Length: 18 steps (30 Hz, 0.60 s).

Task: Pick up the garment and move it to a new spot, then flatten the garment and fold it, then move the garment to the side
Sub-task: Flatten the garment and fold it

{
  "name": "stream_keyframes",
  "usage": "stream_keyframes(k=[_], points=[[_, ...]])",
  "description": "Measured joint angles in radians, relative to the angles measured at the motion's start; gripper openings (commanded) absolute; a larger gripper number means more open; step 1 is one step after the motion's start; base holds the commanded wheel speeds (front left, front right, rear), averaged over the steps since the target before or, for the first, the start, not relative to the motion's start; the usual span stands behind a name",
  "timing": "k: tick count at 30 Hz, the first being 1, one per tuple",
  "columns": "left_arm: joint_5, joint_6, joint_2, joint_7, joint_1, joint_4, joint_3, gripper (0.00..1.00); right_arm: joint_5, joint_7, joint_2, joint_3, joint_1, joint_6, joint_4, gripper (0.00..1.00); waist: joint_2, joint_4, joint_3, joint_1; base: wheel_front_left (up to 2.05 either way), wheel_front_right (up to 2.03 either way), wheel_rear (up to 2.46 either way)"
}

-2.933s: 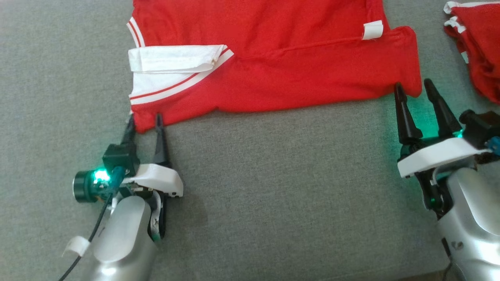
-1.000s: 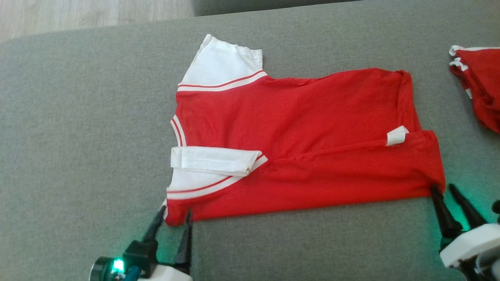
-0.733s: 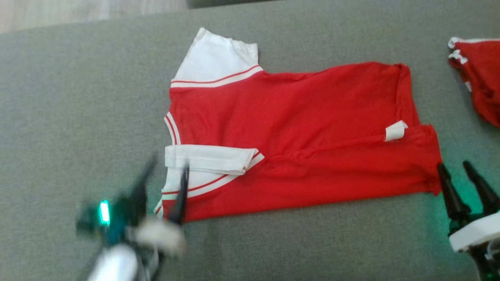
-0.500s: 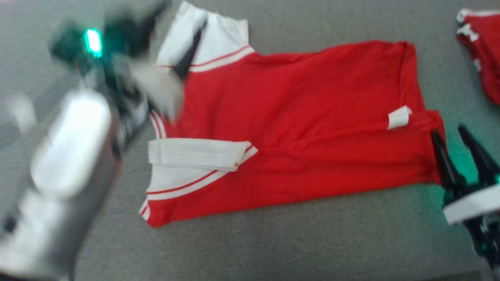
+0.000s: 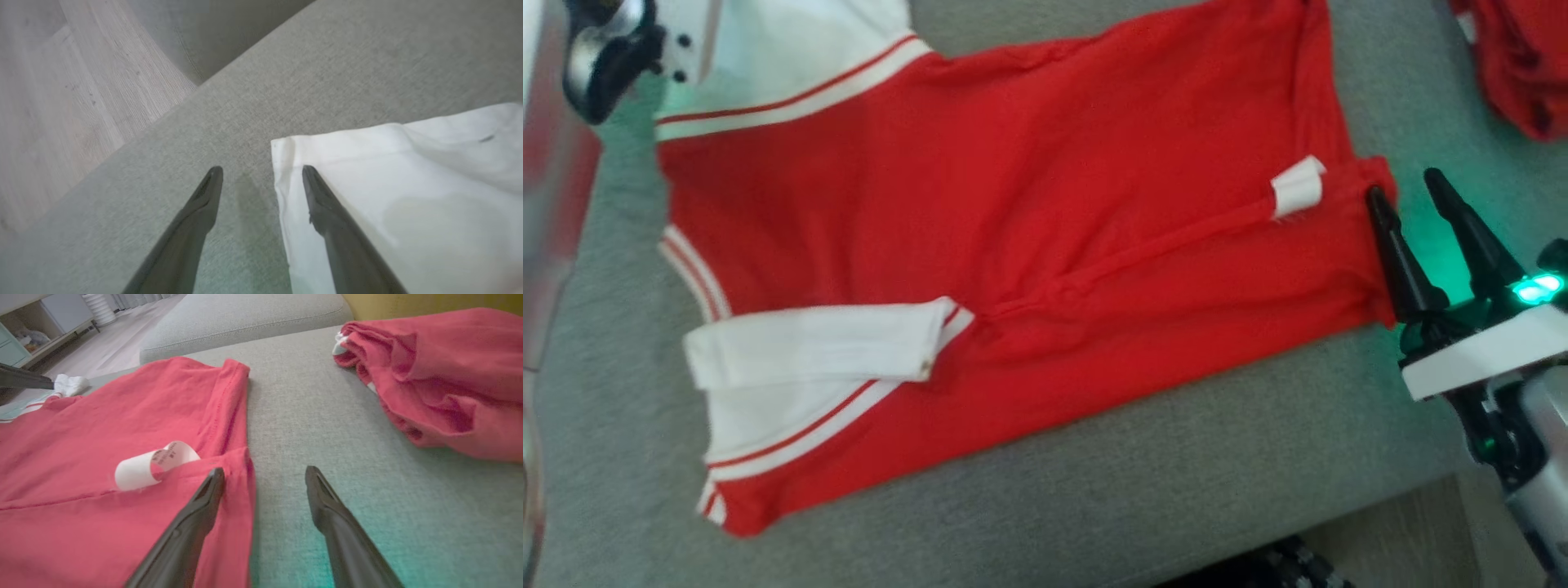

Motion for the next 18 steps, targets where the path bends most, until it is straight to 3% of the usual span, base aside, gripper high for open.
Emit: stream_keyframes(k=[10, 11, 12, 18], points=[[-0.029, 0.000, 0.024, 0.002, -0.038, 0.032, -0.012, 0.98, 0.018, -0.020, 0.002, 0.018, -0.036, 0.000, 0.048, 1.00, 0.0000, -0.053, 0.045, -0.0003, 0.00, 0.00, 0.00], [-0.039, 0.000, 0.026, 0.013, -0.040, 0.031, -0.016, 0.56, 0.024, -0.021, 0.002, 0.018, -0.038, 0.000, 0.050, 1.00, 0.0000, -0.053, 0.045, -0.0002, 0.00, 0.00, 0.00], [-0.051, 0.000, 0.026, 0.029, -0.042, 0.031, -0.021, 0.00, 0.026, -0.023, 0.002, 0.018, -0.039, 0.000, 0.053, 1.00, 0.0000, -0.054, 0.044, -0.0002, 0.00, 0.00, 0.00], [-0.077, 0.000, 0.036, 0.014, -0.039, 0.014, -0.052, 0.00, 0.063, -0.024, 0.001, 0.013, -0.075, 0.000, 0.068, 1.00, 0.0000, -0.047, 0.031, -0.0002, 0.00, 0.00, 0.00]])
